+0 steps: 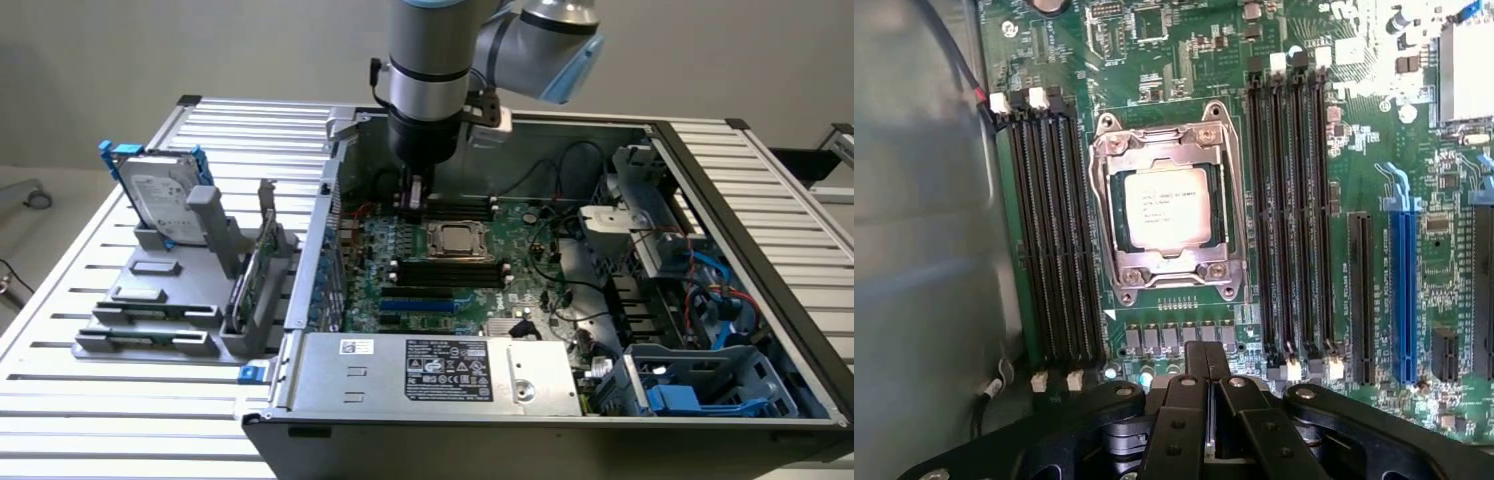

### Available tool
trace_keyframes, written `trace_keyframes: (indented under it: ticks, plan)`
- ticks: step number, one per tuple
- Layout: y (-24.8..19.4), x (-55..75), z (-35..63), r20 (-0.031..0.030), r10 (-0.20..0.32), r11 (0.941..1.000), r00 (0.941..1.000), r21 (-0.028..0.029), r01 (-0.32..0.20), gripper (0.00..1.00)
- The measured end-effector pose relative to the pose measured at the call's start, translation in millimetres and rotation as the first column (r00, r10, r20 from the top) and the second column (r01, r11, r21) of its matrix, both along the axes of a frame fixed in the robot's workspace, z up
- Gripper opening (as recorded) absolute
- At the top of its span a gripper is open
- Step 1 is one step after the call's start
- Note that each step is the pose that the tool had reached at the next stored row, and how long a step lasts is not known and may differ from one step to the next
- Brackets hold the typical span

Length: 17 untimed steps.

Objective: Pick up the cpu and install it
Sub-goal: 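Install the first cpu locking lever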

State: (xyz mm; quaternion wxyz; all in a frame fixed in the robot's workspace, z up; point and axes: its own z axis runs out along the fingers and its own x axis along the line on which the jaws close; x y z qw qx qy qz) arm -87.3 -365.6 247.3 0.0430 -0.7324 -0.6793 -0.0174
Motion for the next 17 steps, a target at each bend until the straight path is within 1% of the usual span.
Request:
trace_keyframes:
  ticks: [1,2,3,17]
  plan:
    - [0.1,0.0,0.0,0.0034,0.012,0.9999,0.9999,-0.0011,-0.012,0.11]
    - [0.6,0.0,0.0,0.0053,0.018,0.9998,0.9998,-0.0041,-0.018,0.11]
    - [0.6,0.0,0.0,0.0054,0.019,0.9998,0.9998,-0.0058,-0.019,0.11]
    - [0.6,0.0,0.0,0.0066,0.019,0.9997,0.9998,-0.0122,-0.019,0.11]
